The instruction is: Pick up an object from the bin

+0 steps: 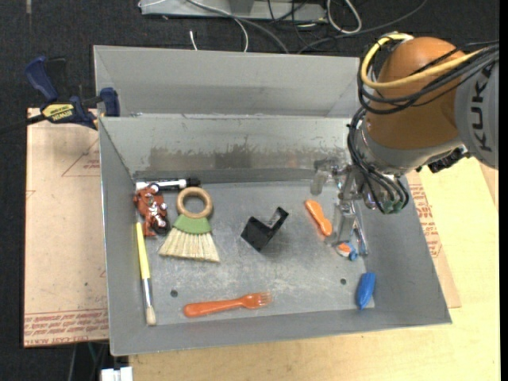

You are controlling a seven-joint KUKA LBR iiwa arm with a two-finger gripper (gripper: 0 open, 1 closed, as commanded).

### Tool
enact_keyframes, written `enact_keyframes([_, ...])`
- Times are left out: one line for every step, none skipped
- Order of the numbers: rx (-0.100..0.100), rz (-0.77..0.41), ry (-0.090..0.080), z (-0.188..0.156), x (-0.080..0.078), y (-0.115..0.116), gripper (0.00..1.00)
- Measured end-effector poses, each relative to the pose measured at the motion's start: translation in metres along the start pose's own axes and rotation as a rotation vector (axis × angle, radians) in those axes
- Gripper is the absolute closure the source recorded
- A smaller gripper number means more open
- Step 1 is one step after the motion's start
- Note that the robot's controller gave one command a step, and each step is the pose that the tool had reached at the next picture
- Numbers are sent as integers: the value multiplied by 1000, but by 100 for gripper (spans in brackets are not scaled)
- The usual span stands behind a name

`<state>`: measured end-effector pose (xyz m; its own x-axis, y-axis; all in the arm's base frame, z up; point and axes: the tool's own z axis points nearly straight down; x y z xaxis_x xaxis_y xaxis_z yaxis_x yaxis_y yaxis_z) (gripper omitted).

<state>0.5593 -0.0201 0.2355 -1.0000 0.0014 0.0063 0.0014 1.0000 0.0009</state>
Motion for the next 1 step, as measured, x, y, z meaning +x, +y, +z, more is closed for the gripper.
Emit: enact_keyframes([0, -1, -8, -5, -1, 0, 0])
